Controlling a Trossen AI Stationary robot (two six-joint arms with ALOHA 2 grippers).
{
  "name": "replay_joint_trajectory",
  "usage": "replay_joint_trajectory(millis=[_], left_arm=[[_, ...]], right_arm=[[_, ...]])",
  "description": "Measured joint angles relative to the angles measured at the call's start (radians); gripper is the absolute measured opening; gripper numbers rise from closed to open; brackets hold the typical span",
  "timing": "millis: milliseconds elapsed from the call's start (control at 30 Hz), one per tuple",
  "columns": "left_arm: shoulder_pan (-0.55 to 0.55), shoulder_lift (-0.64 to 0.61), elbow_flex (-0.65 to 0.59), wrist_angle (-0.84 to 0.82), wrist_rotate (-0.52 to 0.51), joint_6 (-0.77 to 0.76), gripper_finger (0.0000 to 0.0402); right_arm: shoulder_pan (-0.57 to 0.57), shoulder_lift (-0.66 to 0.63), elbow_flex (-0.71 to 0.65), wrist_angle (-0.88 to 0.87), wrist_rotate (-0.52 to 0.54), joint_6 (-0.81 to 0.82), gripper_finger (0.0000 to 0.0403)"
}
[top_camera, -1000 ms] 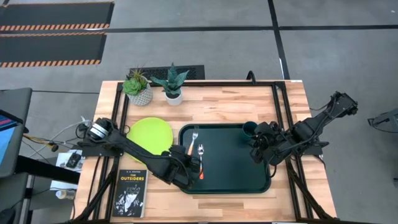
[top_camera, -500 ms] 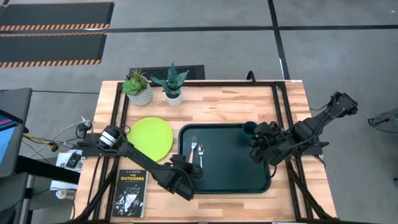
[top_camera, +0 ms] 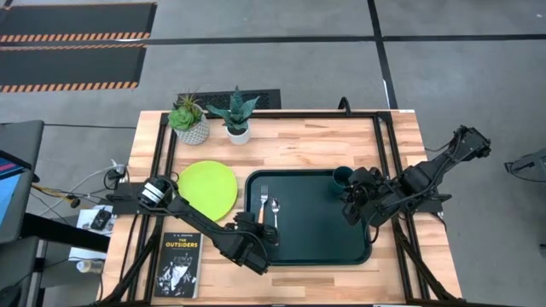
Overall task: Pick and place plate/cup/fork/spoon on tray
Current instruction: Put the yellow fork to the left of the orange white spoon on the black tray
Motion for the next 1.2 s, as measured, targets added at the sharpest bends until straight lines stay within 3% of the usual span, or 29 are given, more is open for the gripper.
replay_joint_trajectory(millis=[433,667,1200], left_arm=[[0.003,0.038,0.016,0.001,0.030,-0.065,0.0053],[-0.017,0.112,0.108,-0.087,0.050,-0.104,0.0053],[0.005,0.113,0.114,-0.076,0.056,-0.067,0.0056]], right_arm=[[0.000,0.000,0.000,0.000,0.001,-0.002,0.0177],[0.000,0.000,0.000,0.007,0.001,0.000,0.0177],[0.001,0.000,0.000,0.025,-0.006,0.001,0.0177]])
